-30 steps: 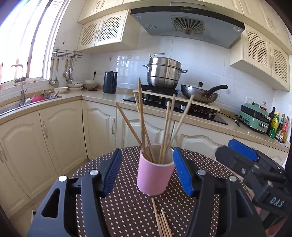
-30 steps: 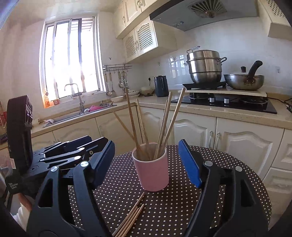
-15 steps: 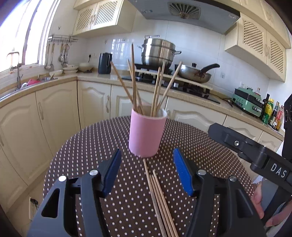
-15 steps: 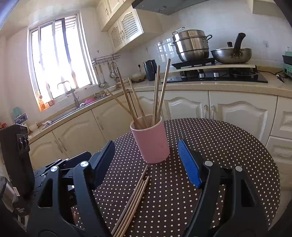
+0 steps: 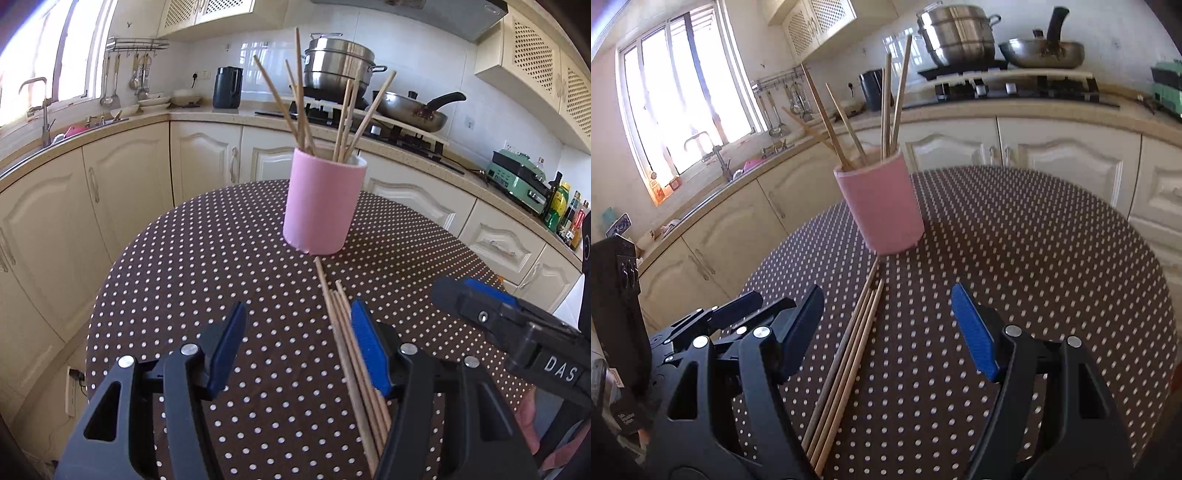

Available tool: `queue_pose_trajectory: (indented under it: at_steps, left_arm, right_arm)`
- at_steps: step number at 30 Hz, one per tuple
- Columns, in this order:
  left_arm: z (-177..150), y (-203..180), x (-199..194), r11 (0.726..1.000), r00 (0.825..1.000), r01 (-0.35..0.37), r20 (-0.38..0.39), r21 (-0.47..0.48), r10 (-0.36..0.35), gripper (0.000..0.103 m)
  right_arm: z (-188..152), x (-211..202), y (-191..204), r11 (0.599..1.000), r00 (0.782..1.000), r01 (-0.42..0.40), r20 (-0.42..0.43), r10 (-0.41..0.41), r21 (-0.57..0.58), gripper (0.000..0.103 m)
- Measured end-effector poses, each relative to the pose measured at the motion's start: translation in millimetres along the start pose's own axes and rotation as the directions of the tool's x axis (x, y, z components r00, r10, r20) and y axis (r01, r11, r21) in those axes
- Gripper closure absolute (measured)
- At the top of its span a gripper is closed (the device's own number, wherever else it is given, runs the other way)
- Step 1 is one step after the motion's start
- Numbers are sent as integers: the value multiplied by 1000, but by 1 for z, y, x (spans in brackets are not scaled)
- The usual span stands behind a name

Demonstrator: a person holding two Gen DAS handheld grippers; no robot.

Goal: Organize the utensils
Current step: 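Move the right gripper back over the loose chopsticks on the table, then close the right gripper on one loose wooden chopstick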

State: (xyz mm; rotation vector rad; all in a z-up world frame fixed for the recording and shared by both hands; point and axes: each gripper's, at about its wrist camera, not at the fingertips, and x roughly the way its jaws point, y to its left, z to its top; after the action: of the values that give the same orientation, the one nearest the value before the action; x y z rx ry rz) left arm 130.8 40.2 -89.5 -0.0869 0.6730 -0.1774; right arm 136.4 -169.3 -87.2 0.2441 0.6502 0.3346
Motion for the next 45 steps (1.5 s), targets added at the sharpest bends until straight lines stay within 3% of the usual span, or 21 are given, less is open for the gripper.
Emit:
queue_pose_trajectory:
  at_steps: [6, 10, 13, 19, 21, 24, 27, 29, 31, 34, 39, 45]
  left_arm:
    - [-6, 13, 7, 1000, 999, -11, -47, -24, 10, 44]
    - [-7, 21, 13, 1000, 997, -21, -69, -18, 20, 44]
    - [-7, 26, 18, 999, 996, -1, -89, -38, -3, 44]
    - [-6, 32, 24, 998, 993, 10, -116, -57, -17, 44]
    - [-6, 33, 26, 997, 992, 17, -125, -69, -25, 44]
    - [-7, 34, 28, 997, 991, 17, -132, -71, -27, 43]
    - [-7, 33, 29, 998, 991, 9, -132, -61, -17, 43]
    - [-8, 33, 30, 998, 990, 19, -135, -62, -27, 43]
    - [-7, 32, 30, 998, 990, 17, -137, -61, -26, 43]
    - [-7, 30, 31, 998, 988, 30, -151, -57, -38, 43]
    - [-5, 15, 32, 999, 984, 51, -168, -19, -53, 42]
    - [-5, -7, 40, 999, 979, 43, -203, 30, -36, 42]
  right_arm:
    - [-13, 17, 5, 998, 994, 62, -86, -63, -15, 32]
    - [-20, 33, 10, 989, 978, 144, -151, -146, -23, 32]
    - [-25, 43, 14, 990, 970, 139, -195, -142, -31, 32]
    - [-28, 54, 27, 966, 943, 227, -219, -249, -121, 32]
    - [-28, 56, 32, 965, 944, 218, -219, -246, -143, 33]
    - [-28, 58, 36, 968, 949, 195, -218, -227, -160, 54]
    - [-27, 60, 39, 966, 949, 190, -220, -226, -176, 62]
    - [-26, 65, 42, 951, 938, 232, -214, -274, -204, 73]
    - [-24, 68, 40, 951, 938, 232, -213, -275, -203, 75]
    - [-21, 68, 35, 955, 938, 238, -211, -273, -179, 92]
    - [-17, 62, 13, 985, 961, 159, -220, -169, -63, 94]
    - [-17, 57, 0, 995, 970, 101, -221, -96, 7, 94]
